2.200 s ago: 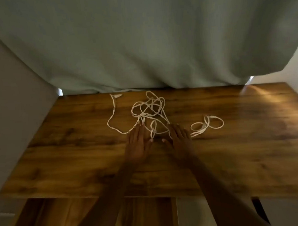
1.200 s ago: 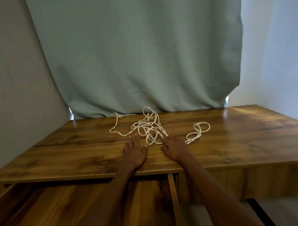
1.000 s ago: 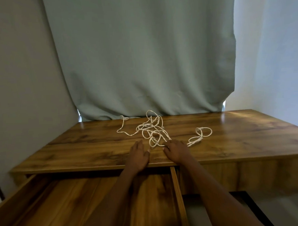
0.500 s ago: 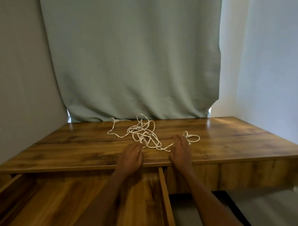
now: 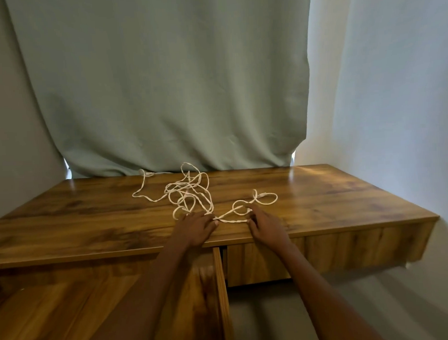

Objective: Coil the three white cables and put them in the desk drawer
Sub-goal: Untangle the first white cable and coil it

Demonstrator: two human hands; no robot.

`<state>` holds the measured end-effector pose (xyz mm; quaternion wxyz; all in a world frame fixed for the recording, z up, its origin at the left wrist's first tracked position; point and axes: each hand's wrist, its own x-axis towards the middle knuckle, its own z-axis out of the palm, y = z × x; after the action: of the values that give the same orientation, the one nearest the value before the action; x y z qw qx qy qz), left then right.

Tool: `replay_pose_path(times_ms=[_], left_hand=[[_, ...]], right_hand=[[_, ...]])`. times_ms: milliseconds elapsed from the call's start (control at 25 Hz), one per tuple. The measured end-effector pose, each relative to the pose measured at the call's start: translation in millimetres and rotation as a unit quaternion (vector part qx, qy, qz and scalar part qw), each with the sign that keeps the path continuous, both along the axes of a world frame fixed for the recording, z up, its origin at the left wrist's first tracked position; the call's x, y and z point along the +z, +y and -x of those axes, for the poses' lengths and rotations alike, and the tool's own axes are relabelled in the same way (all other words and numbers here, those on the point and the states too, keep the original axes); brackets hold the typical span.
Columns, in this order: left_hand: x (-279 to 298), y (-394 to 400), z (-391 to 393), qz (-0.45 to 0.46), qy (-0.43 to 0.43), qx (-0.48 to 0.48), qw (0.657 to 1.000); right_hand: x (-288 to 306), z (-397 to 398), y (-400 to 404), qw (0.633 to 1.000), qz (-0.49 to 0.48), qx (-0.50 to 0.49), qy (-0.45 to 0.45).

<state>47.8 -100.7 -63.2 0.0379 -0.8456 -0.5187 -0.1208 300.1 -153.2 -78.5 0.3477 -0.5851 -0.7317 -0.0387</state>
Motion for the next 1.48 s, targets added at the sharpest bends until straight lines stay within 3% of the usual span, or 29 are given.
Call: replay_pose_path(times_ms=[240, 360, 440, 520, 600, 800, 880, 1040, 1080, 1200, 1360, 1480], left_hand=[[6, 23, 32, 0.012, 0.024, 0.107, 0.994], [9, 31, 50, 0.027, 0.027, 0.146, 0.988], [6, 33, 58, 0.037, 0.004, 0.153, 0.988], [1, 32, 61, -0.006, -0.042, 0.132, 0.990], [-1, 28, 60, -0.086, -0.078, 0.086, 0.990], [7, 1, 45, -0.158, -0.134, -0.095, 0.974], [7, -9, 33, -0.164, -0.130, -0.146, 0.967], [8, -21, 3, -0.082, -0.198, -0.150, 0.965], [7, -21, -4, -0.049, -0.241, -0.140, 0.959], [12, -27, -24, 0.038, -0.398, -0.090, 0.912], [29, -32, -32, 0.105, -0.544, -0.034, 0.832], [32, -32, -20, 0.106, -0.535, -0.012, 0.838]], right_hand=[[8, 16, 13, 0.990, 0.037, 0.132, 0.032], [4, 19, 20, 0.992, -0.004, 0.096, 0.079], [1, 18, 24, 0.997, -0.049, 0.027, 0.050], [4, 20, 27, 0.995, -0.085, -0.039, 0.022], [14, 22, 29, 0.994, -0.055, -0.098, 0.014], [37, -3, 42, 0.974, 0.210, -0.081, -0.015], [40, -12, 42, 0.977, 0.198, -0.064, -0.038], [32, -17, 31, 0.987, 0.043, -0.089, -0.124], [30, -16, 27, 0.993, 0.008, -0.084, -0.083], [36, -1, 19, 0.986, 0.003, -0.022, 0.168], [55, 23, 20, 0.897, 0.093, 0.048, 0.429], [64, 44, 19, 0.844, 0.168, 0.098, 0.500]])
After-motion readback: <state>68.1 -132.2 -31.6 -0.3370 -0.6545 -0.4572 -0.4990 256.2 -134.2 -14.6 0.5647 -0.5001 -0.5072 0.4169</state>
